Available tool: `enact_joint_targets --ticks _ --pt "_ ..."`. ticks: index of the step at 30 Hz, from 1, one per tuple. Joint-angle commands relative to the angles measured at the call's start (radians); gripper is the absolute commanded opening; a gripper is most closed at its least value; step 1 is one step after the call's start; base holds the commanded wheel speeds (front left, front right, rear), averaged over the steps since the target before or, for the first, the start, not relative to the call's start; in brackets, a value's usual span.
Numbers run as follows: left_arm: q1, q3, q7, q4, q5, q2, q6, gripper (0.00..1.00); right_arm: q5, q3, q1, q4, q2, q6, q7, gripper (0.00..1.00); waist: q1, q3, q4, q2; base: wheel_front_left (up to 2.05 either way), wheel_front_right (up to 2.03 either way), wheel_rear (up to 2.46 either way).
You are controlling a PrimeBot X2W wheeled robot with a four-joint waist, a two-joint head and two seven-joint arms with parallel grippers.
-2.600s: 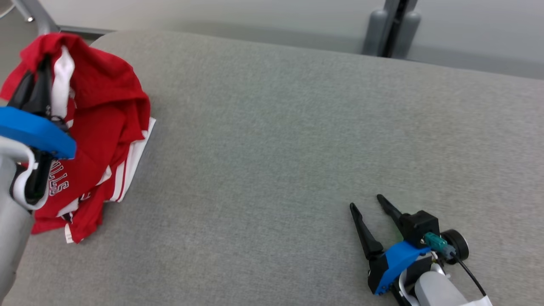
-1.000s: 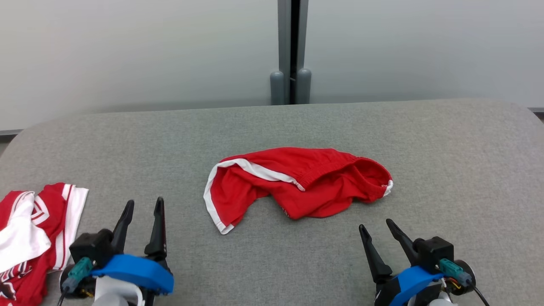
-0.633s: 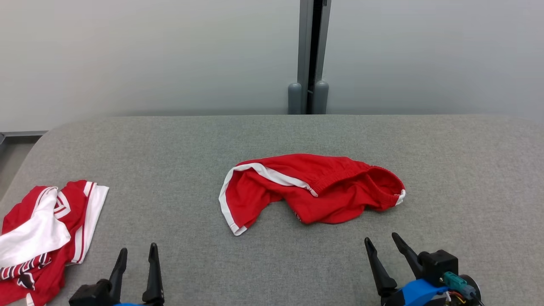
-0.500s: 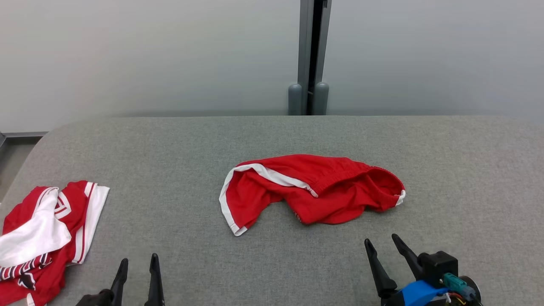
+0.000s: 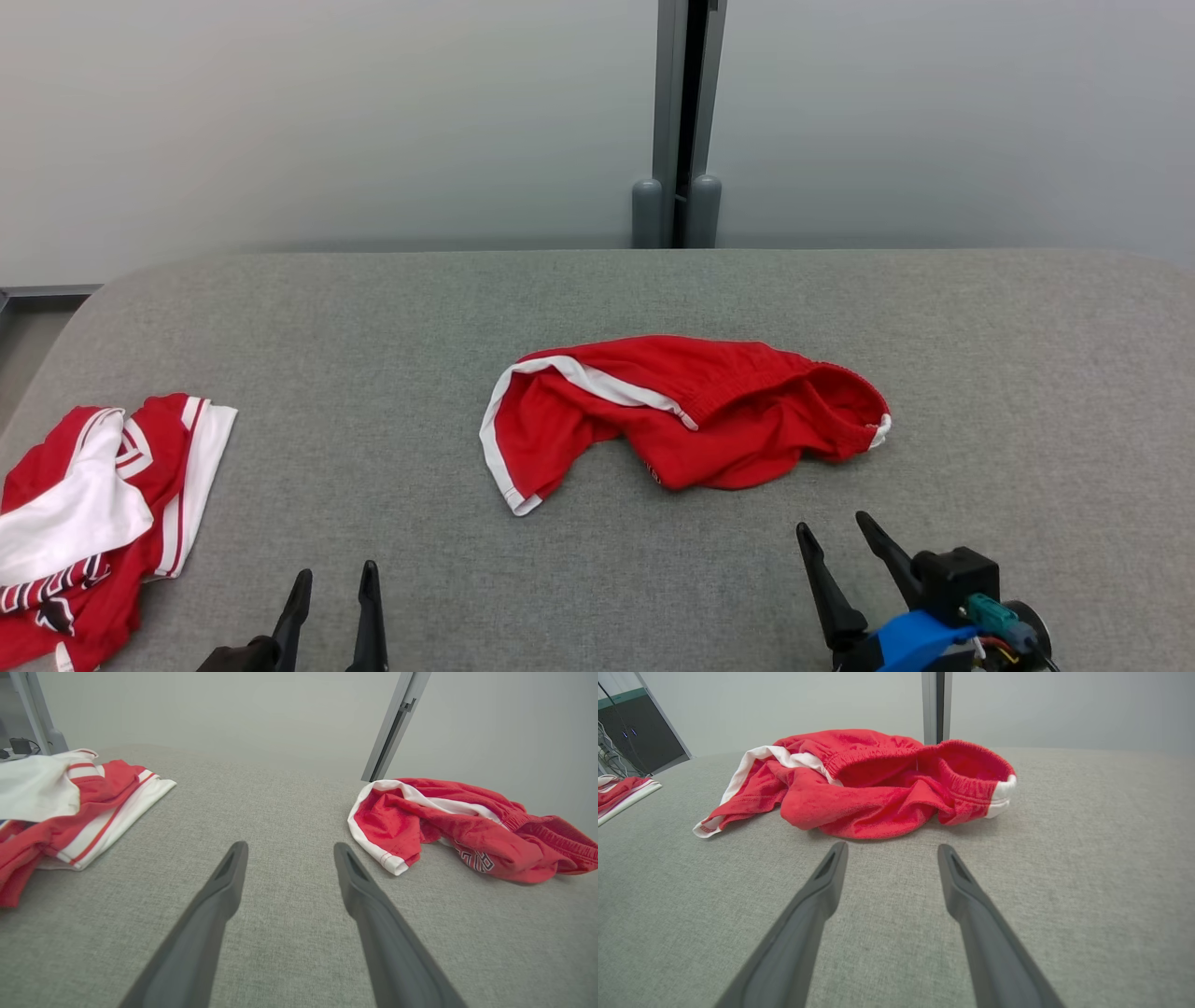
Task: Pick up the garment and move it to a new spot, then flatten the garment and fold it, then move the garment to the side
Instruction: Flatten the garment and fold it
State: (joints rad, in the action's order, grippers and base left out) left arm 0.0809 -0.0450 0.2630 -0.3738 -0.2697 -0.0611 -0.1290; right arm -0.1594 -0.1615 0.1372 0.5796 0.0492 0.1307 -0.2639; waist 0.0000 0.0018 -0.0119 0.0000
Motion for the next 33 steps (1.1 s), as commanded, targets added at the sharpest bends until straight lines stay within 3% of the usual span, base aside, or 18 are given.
enact_joint_targets --ticks 1,11,21,31,32,33 --pt "-0.012 -0.009 0.003 0.0 0.002 -0.004 -0.003 1.0 0.005 -0.008 0.029 0.004 0.003 0.0 -0.001 1.0 0.0 0.006 0.005 0.0 0.0 0.0 0.0" --pt "-0.053 -0.08 0.003 -0.004 -0.02 -0.024 -0.003 1.0 -0.112 -0.099 0.202 0.105 0.004 0.0 -0.001 1.0 0.0 0.058 0.094 0.0 0.0 0.0 0.0" --pt "-0.11 -0.155 0.003 0.012 -0.049 -0.044 -0.003 1.0 -0.156 -0.03 0.312 0.242 0.004 0.0 -0.001 1.0 0.0 0.128 0.208 0.0 0.0 0.0 0.0" --pt "-0.12 -0.166 0.003 0.009 -0.066 -0.048 -0.003 1.0 -0.15 0.003 0.351 0.222 0.004 0.0 -0.001 1.0 0.0 0.163 0.228 0.0 0.0 0.0 0.0" --pt "-0.122 -0.167 0.003 0.009 -0.067 -0.048 -0.003 1.0 -0.149 0.003 0.354 0.218 0.004 0.0 -0.001 0.45 0.0 0.164 0.228 0.0 0.0 0.0 0.0" --pt "-0.124 -0.168 0.003 0.008 -0.068 -0.048 -0.003 1.0 -0.151 0.006 0.357 0.209 0.004 0.0 -0.001 0.0 0.0 0.165 0.228 0.0 0.0 0.0 0.0"
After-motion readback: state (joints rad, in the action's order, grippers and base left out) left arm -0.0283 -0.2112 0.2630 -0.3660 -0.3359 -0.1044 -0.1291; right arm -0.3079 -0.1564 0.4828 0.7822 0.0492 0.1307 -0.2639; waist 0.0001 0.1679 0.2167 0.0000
